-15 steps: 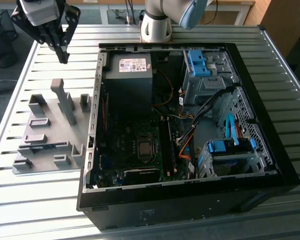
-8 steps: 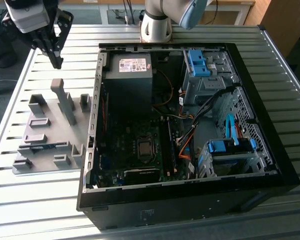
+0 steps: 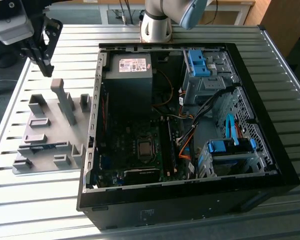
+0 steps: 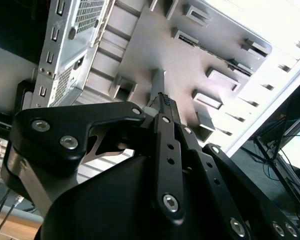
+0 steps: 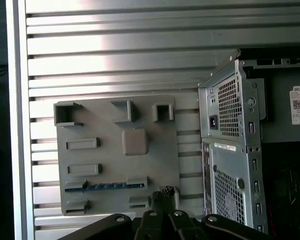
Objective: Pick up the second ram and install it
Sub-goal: 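Reach for the second ram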
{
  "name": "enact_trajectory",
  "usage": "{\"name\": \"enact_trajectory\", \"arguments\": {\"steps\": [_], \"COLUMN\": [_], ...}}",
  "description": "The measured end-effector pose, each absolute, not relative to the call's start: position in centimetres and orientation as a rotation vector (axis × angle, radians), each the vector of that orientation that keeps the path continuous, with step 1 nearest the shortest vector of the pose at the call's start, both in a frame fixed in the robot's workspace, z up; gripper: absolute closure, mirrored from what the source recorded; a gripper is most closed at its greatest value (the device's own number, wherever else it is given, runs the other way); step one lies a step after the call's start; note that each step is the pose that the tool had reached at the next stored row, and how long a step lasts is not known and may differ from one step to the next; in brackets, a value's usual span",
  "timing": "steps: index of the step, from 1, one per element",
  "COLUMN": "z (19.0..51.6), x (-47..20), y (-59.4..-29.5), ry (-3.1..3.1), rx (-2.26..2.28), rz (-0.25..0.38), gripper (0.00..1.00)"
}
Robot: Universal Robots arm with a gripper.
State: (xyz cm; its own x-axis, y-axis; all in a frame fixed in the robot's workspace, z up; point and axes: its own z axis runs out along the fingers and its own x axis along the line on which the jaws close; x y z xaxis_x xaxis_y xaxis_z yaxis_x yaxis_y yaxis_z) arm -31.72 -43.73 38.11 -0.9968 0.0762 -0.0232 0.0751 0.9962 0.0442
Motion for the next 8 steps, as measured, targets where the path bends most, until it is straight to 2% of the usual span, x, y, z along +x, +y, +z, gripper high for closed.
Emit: {"name": "enact_trajectory", "arguments": {"steps": [8], "z": [37.9], "x": [-33.3], "y": [-44.5], "ry": [3.114], "rx": [0.118], "rz": [0.068], "gripper": [0.90]}}
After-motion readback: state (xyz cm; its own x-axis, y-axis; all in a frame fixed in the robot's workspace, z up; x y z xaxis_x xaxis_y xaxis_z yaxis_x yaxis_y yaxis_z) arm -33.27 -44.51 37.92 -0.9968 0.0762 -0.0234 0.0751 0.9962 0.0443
